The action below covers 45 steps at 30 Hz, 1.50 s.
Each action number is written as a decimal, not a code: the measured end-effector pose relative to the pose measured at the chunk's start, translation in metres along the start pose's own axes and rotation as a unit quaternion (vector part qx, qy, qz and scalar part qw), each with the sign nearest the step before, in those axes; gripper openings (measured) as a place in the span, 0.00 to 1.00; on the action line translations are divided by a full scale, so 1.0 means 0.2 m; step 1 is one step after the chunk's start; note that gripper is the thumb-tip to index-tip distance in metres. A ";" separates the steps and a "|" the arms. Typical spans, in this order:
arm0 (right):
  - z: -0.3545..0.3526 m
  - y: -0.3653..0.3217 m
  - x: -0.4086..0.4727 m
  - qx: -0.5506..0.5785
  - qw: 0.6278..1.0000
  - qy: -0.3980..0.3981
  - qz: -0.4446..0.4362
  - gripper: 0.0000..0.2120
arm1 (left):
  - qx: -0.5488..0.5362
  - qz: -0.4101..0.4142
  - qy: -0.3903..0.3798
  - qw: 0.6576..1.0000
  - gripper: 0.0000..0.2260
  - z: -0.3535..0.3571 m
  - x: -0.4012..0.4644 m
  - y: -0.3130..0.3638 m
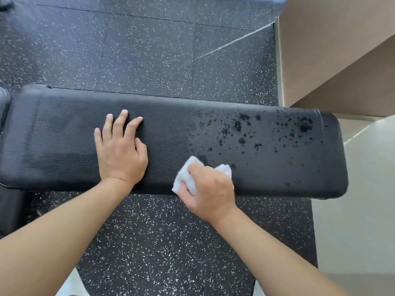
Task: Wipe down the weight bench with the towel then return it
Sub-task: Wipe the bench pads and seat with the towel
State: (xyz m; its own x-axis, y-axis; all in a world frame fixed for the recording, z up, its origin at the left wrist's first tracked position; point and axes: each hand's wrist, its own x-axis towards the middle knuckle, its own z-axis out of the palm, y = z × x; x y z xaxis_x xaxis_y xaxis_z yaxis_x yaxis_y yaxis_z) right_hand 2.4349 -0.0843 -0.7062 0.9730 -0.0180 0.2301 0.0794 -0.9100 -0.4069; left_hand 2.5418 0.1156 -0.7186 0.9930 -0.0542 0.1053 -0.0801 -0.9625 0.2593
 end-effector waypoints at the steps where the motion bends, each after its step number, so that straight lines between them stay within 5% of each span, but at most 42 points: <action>1: 0.04 -0.05 0.07 0.005 1.000 0.003 -0.004 0.12 | 0.004 -0.001 0.003 1.000 0.24 0.00 0.00 0.00; 8: 0.20 -0.21 0.52 0.052 0.998 -0.023 -0.034 0.10 | 0.001 -0.009 -0.005 1.000 0.25 0.03 0.00 -0.02; 22: 0.02 0.06 0.21 0.051 0.991 0.009 -0.122 0.14 | 0.028 0.007 -0.008 1.000 0.25 0.01 0.01 -0.01; 29: 0.24 -0.02 0.94 -0.002 1.000 0.005 0.008 0.13 | 0.028 0.009 -0.001 1.000 0.26 0.02 0.02 -0.01; 33: 0.31 -0.03 1.19 -0.001 0.994 -0.077 0.076 0.13 | 0.030 0.008 -0.003 1.000 0.26 0.02 0.02 0.00; 40: 0.18 -0.10 0.64 0.022 0.999 0.030 0.033 0.12 | 0.029 0.007 -0.009 1.000 0.26 0.02 0.02 -0.01; 45: 0.07 -0.03 0.11 0.052 0.998 -0.005 -0.042 0.12 | 0.031 0.010 -0.014 0.999 0.26 0.02 0.02 -0.01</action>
State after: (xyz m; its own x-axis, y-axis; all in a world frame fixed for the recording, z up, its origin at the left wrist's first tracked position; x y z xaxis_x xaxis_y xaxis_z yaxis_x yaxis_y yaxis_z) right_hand 2.4587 -0.0726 -0.7114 0.9641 0.0610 0.2584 0.1819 -0.8607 -0.4756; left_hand 2.5465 0.1170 -0.7230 0.9934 -0.0794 0.0824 -0.0943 -0.9757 0.1976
